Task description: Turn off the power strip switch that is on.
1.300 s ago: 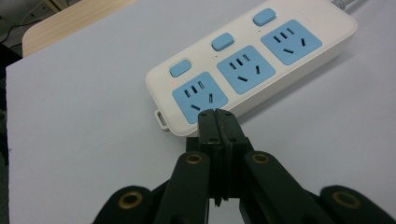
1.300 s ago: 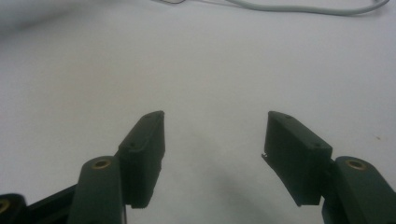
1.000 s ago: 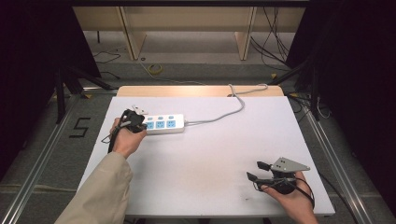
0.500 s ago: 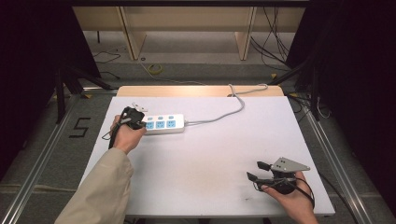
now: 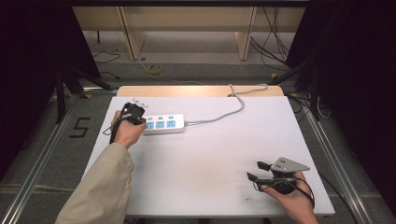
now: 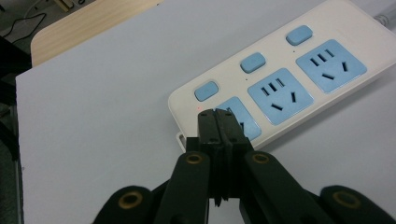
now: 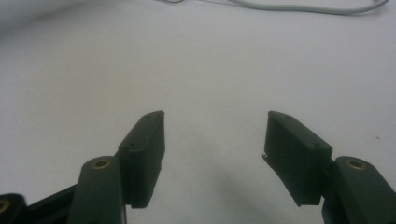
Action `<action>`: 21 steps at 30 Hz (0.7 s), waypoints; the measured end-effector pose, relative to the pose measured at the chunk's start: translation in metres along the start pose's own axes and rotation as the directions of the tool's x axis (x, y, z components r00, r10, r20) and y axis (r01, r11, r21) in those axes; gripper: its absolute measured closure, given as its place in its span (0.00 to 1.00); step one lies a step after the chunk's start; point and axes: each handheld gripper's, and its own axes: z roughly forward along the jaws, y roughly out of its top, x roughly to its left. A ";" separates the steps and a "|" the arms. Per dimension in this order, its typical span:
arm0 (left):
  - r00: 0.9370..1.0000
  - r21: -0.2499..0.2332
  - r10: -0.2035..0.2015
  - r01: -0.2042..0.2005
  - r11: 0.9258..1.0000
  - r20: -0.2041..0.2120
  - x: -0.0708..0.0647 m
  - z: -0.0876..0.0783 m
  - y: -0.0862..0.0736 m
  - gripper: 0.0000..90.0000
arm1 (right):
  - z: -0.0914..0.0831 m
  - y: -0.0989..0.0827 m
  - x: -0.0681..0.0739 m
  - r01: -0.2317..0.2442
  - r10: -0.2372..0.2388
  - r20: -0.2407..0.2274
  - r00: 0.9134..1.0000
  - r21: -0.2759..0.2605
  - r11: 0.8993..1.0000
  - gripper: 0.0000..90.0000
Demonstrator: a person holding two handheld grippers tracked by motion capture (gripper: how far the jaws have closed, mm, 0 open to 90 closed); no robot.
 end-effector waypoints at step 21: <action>1.000 0.028 0.008 -0.008 1.000 -0.007 0.005 0.017 0.005 1.00 | 0.001 0.000 0.000 0.001 -0.001 -0.002 1.000 0.004 1.000 0.43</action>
